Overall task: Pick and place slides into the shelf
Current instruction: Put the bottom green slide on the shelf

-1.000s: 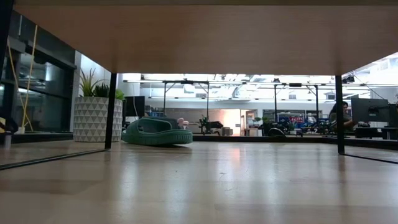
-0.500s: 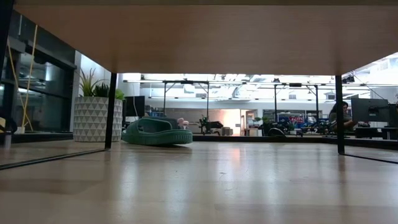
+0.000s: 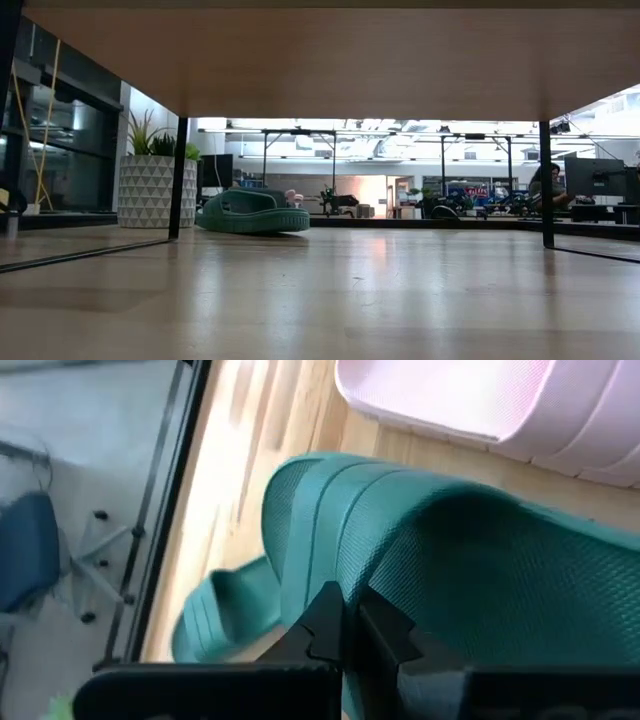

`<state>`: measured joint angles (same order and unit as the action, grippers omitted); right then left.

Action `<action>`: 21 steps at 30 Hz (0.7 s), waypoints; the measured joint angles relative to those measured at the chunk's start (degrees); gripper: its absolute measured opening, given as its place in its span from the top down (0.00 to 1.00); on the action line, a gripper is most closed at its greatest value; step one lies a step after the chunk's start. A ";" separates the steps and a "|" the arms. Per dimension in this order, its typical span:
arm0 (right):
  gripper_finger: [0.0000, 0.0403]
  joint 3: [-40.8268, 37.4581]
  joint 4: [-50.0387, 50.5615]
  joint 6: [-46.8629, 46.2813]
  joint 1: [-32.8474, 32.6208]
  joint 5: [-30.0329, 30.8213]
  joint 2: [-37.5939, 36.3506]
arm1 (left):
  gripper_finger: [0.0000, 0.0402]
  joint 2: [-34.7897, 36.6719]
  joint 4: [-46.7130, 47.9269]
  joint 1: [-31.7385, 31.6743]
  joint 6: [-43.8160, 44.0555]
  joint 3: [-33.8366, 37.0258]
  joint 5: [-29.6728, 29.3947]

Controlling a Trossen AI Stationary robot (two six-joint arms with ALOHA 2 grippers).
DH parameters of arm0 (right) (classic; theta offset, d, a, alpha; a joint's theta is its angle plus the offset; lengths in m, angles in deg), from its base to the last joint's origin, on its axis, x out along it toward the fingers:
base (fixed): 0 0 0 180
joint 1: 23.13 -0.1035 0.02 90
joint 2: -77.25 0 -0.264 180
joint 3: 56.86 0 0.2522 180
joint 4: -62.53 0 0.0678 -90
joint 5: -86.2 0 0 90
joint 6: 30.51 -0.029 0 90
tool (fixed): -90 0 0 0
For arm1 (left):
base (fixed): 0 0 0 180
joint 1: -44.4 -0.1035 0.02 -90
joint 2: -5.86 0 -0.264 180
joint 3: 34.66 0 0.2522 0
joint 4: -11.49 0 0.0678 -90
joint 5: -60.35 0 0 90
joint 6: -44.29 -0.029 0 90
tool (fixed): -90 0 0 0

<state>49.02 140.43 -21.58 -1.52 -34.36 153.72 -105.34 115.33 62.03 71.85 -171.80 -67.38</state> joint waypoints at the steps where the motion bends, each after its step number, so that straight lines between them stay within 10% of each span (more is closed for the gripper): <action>1: 0.78 0.00 0.00 0.22 -0.02 0.00 0.00 | 1.00 -0.47 0.01 0.00 0.68 0.01 0.25; 21: 0.78 0.00 0.35 3.15 0.00 -3.10 0.04 | 1.00 -6.99 -0.16 1.20 9.16 0.13 3.65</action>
<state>49.02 140.78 -18.43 -1.52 -37.47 153.76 -112.33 115.18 63.22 81.02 -171.66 -63.73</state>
